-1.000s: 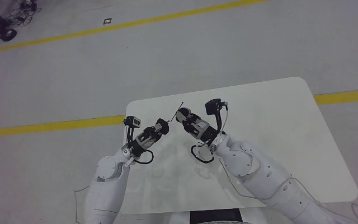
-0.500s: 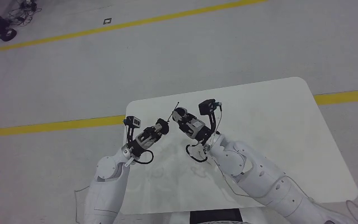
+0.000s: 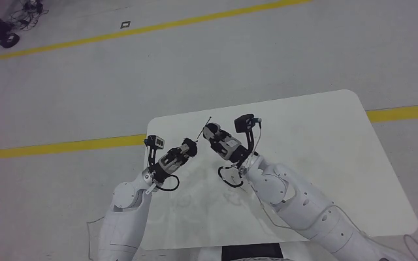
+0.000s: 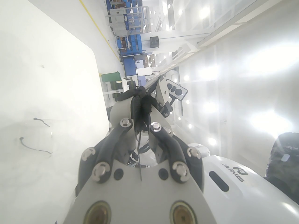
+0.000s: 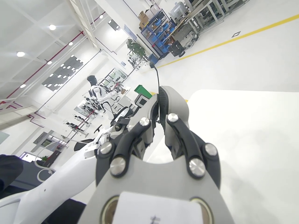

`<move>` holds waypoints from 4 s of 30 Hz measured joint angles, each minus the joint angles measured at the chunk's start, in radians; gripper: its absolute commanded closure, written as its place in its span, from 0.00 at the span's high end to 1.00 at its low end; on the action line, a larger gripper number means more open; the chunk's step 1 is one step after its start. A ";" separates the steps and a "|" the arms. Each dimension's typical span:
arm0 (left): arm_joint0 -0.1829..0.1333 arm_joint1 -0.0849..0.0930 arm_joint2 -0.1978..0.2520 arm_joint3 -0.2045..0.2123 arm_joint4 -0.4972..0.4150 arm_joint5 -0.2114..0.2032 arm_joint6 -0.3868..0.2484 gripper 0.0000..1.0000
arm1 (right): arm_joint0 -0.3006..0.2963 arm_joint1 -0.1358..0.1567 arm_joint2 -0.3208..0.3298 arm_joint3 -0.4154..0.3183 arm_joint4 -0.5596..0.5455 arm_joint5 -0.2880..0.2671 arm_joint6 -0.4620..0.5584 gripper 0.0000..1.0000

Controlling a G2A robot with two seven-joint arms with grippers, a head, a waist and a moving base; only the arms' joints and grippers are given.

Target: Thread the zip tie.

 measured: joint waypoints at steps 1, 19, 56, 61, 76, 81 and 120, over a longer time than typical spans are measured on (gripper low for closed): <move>0.000 0.000 0.000 0.000 0.000 0.000 0.000 0.00 | -0.001 0.000 0.001 0.000 0.000 -0.002 0.001 0.00; 0.000 0.000 0.000 0.000 0.000 0.000 0.000 0.00 | -0.013 -0.009 0.023 0.005 -0.008 -0.033 0.038 0.00; 0.000 0.004 0.016 -0.013 -0.005 0.014 0.027 0.00 | -0.028 -0.029 0.028 0.026 -0.018 -0.054 0.082 0.00; 0.000 0.007 0.020 -0.013 -0.012 0.014 0.027 0.00 | -0.029 -0.031 0.029 0.029 -0.024 -0.054 0.084 0.00; 0.000 0.015 0.027 -0.013 -0.022 0.009 0.030 0.00 | -0.027 -0.037 0.022 0.042 -0.060 -0.053 0.107 0.00; 0.001 0.018 0.030 -0.014 -0.023 0.010 0.029 0.00 | -0.028 -0.039 0.023 0.044 -0.062 -0.051 0.113 0.17; 0.012 0.021 -0.016 -0.042 -0.583 0.446 0.095 0.00 | -0.057 -0.037 0.032 0.073 -0.469 0.012 -0.176 1.00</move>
